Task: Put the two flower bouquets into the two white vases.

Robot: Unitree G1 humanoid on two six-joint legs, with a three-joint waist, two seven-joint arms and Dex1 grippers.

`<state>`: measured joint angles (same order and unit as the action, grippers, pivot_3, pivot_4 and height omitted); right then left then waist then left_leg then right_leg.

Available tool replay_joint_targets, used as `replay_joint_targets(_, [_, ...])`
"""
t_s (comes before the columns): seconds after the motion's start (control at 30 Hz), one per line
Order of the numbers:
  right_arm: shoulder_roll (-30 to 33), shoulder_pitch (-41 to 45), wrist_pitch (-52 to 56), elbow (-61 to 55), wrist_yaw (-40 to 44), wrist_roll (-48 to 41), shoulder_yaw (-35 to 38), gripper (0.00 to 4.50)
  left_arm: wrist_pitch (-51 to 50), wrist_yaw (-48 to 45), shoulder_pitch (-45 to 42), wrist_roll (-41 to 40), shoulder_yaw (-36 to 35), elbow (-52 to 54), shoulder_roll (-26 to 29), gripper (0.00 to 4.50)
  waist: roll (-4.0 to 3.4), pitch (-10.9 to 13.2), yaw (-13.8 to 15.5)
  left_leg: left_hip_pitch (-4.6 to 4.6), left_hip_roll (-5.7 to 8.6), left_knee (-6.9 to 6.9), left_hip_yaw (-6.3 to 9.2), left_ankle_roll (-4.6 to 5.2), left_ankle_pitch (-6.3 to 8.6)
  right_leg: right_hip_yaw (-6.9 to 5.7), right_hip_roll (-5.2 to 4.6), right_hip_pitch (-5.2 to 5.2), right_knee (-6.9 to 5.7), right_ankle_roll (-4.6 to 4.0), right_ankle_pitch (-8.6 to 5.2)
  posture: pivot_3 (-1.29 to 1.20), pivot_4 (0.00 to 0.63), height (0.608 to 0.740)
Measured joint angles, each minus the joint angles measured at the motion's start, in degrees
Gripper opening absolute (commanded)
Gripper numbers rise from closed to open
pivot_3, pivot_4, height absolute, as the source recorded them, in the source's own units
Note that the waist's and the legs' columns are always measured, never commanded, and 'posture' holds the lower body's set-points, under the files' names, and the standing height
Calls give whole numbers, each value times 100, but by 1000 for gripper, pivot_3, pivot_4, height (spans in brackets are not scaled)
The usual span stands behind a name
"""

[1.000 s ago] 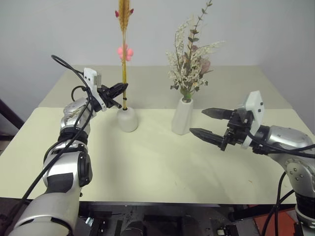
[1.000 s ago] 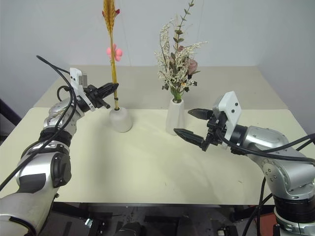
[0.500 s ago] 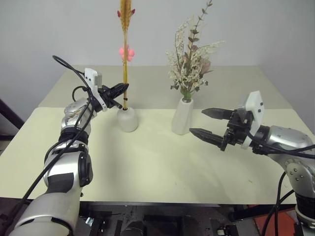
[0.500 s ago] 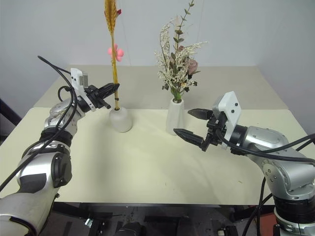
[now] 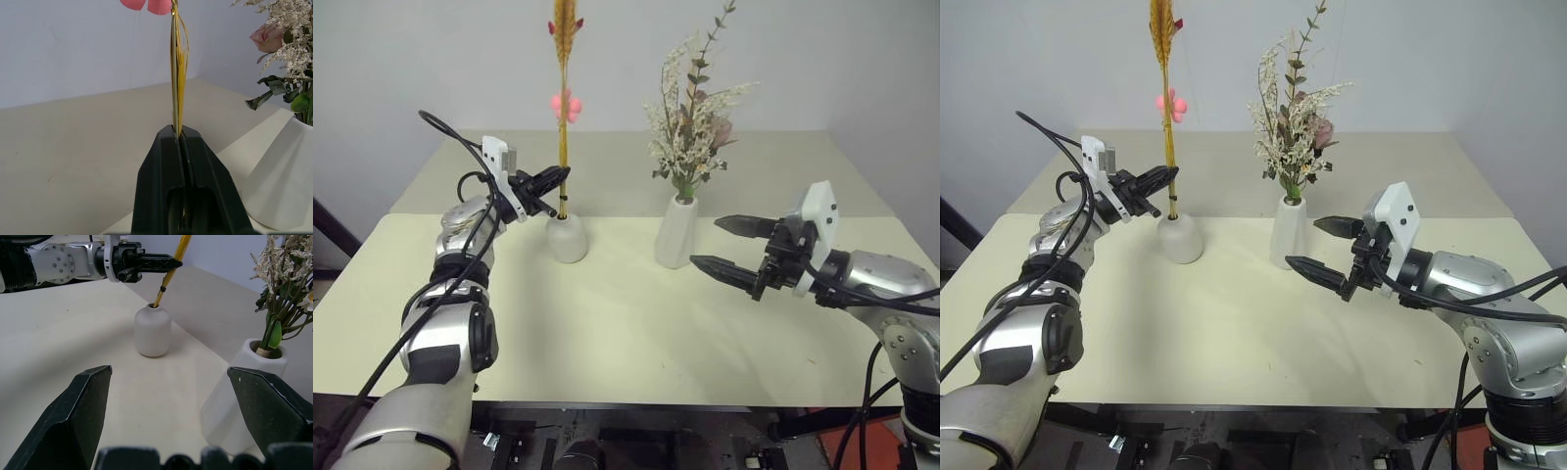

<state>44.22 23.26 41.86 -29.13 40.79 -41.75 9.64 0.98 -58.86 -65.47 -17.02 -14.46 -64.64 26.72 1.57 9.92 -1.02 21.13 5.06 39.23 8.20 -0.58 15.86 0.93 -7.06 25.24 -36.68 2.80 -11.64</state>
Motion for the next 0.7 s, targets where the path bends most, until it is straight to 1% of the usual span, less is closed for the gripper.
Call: replay_joint_targets(0.7, [-1,-107,0,-28,-44,0,0,4500,280,486,78,111,-12,-43,-97,14,2,-2,0,-5,0,0,0,0,0,0,0,-5,-1,0,0,0,150,740])
